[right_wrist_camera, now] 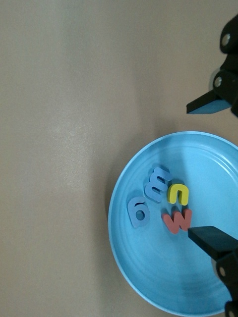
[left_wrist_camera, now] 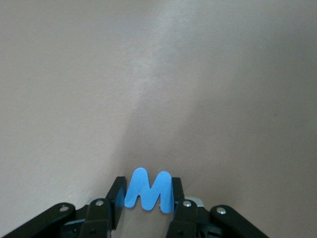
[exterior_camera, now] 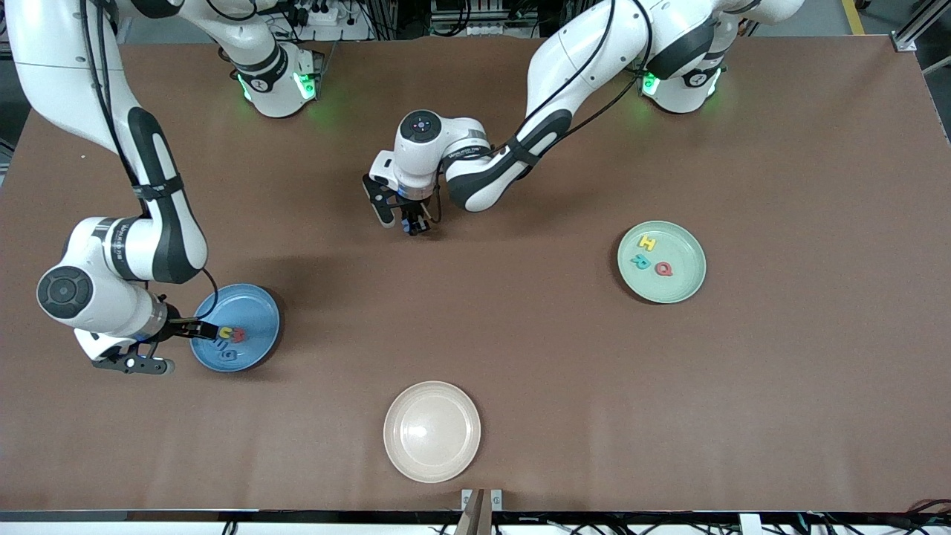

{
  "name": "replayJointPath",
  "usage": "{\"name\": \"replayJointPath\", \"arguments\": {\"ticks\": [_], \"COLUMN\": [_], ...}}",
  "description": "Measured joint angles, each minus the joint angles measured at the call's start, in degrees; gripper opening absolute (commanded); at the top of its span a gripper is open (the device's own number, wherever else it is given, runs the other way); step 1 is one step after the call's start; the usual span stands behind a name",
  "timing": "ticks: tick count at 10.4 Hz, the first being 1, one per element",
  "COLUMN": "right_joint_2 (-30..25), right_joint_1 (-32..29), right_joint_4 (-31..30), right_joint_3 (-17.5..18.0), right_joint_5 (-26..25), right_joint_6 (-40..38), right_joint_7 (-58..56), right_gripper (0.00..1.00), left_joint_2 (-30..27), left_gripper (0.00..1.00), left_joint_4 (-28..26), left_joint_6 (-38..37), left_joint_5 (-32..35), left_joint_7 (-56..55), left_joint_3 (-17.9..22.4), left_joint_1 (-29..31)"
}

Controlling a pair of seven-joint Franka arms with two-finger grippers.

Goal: Sort upper and lower case letters into plates
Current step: 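Carry the blue M to the green plate with the left gripper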

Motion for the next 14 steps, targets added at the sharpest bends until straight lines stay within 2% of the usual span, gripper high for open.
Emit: {"name": "replayJointPath", "arguments": {"ticks": [3, 5, 9, 12, 14], "right_joint_2": [0.0, 0.0, -2.7, -9.9, -16.6], "right_joint_1": [0.1, 0.1, 0.1, -0.2, -3.7], "right_joint_4": [0.3, 0.7, 1.3, -2.4, -9.0], "right_joint_3": [0.2, 0.2, 1.3, 2.8, 7.9], "right_joint_5": [0.0, 0.0, 0.0, 2.0, 2.4], "right_joint_6": [0.0, 0.0, -1.7, -4.8, -5.3], "right_joint_7": [0.0, 0.0, -1.9, -8.8, -9.8], "right_gripper": [1.0, 1.0, 1.0, 1.0, 1.0], "left_joint_2": [-2.9, -4.8, -7.6, -9.8, -12.4], "left_gripper": [0.22, 0.22, 0.22, 0.22, 0.22], "left_joint_4": [0.4, 0.4, -1.2, -7.8, -15.5], "left_joint_6": [-6.1, -14.0, -31.4, -34.3, -34.4], "left_joint_5": [-3.2, -3.8, -3.8, -3.8, -3.8], "left_joint_7": [0.0, 0.0, 2.5, 2.9, 3.3], "left_joint_3": [-0.8, -3.5, -10.5, -11.7, -14.6], "left_joint_1": [3.2, 6.9, 22.4, 34.0, 43.1]}}
